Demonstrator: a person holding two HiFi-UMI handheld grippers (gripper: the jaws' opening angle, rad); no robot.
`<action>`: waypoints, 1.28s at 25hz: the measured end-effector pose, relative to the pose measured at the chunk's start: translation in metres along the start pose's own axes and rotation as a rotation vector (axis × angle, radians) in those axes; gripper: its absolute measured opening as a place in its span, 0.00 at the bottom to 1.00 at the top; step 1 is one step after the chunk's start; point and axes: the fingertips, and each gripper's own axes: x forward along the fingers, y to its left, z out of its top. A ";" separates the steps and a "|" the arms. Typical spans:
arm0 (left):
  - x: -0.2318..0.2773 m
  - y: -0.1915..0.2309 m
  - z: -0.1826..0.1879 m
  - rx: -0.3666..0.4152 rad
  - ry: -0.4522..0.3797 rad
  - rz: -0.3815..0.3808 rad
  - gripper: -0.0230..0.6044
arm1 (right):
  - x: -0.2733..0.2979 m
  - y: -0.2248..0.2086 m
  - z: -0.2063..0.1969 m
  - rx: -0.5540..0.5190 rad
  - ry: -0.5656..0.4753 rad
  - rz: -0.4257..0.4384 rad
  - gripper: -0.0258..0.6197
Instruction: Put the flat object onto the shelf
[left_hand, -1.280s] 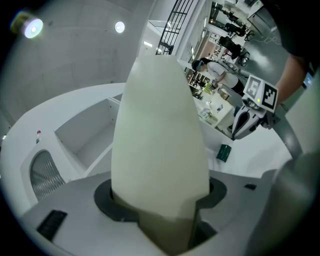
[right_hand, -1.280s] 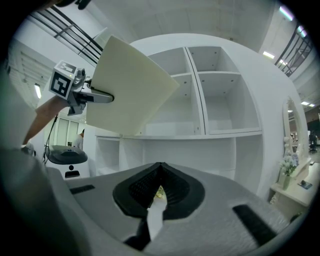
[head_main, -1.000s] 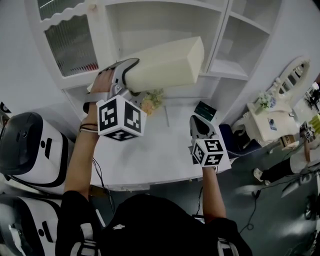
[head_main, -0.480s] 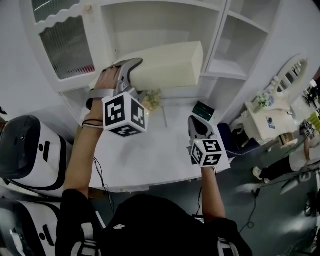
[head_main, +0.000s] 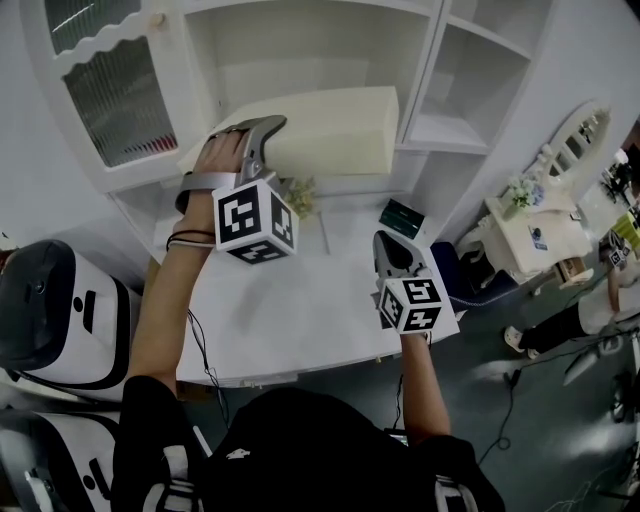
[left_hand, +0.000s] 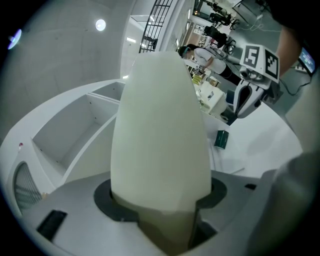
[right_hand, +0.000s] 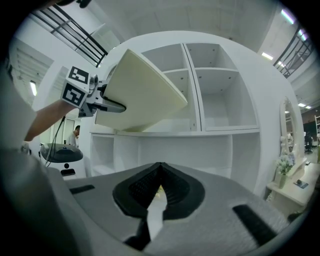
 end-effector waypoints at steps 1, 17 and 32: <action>0.004 -0.001 0.000 0.008 0.004 -0.002 0.48 | 0.000 -0.001 0.000 0.001 0.001 -0.002 0.04; 0.062 -0.016 -0.010 0.104 0.089 -0.002 0.48 | 0.001 -0.024 -0.008 0.017 0.014 -0.041 0.04; 0.111 -0.036 -0.036 0.240 0.201 -0.016 0.48 | 0.009 -0.039 -0.015 0.021 0.032 -0.056 0.04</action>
